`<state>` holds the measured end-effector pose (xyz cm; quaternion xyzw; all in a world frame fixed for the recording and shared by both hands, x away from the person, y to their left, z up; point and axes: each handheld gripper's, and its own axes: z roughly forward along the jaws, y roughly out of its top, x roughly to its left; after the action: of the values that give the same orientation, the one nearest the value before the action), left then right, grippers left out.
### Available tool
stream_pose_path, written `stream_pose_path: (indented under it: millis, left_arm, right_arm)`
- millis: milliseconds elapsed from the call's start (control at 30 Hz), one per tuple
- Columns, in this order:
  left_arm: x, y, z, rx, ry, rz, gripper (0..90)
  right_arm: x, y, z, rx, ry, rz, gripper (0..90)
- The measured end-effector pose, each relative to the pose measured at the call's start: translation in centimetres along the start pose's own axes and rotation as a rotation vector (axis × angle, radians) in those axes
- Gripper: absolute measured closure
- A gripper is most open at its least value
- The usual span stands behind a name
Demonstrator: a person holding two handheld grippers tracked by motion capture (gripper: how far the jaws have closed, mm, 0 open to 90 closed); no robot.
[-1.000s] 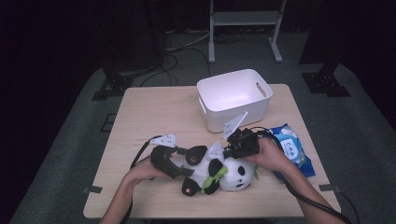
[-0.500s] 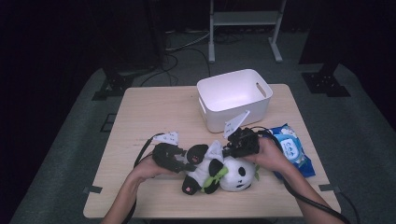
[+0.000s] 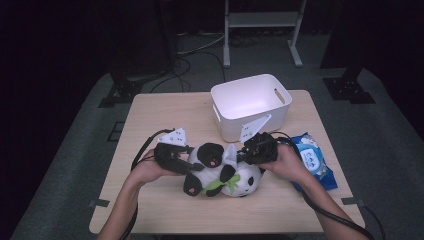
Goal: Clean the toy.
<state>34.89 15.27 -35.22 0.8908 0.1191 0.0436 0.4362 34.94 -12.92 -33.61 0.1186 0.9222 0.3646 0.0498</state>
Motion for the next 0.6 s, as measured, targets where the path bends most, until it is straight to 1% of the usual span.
stream_pose_path:
  millis: [167, 367, 500, 567, 600]
  left_arm:
    - [-0.3, 1.3, -0.6, 0.015, 0.016, 0.034, 45.0]
    - [-0.6, 2.5, -1.1, 0.022, 0.019, 0.060, 45.4]
    - [-0.8, 2.9, -1.0, 0.029, 0.016, 0.062, 45.4]
    - [-0.8, 3.1, -0.7, 0.038, 0.018, 0.065, 45.4]
    - [-0.8, 3.2, -0.5, 0.050, 0.017, 0.071, 45.3]
  right_arm:
    - [-0.1, -0.1, -0.3, -0.014, 0.003, 0.001, 85.7]
    - [0.0, -0.3, -0.5, -0.035, 0.009, 0.009, 85.7]
    - [0.1, -0.6, -0.5, -0.036, 0.005, 0.017, 85.7]
    - [0.0, -0.7, -0.4, -0.034, 0.005, 0.017, 85.7]
    - [0.0, -0.8, -0.4, -0.030, 0.004, 0.027, 85.7]
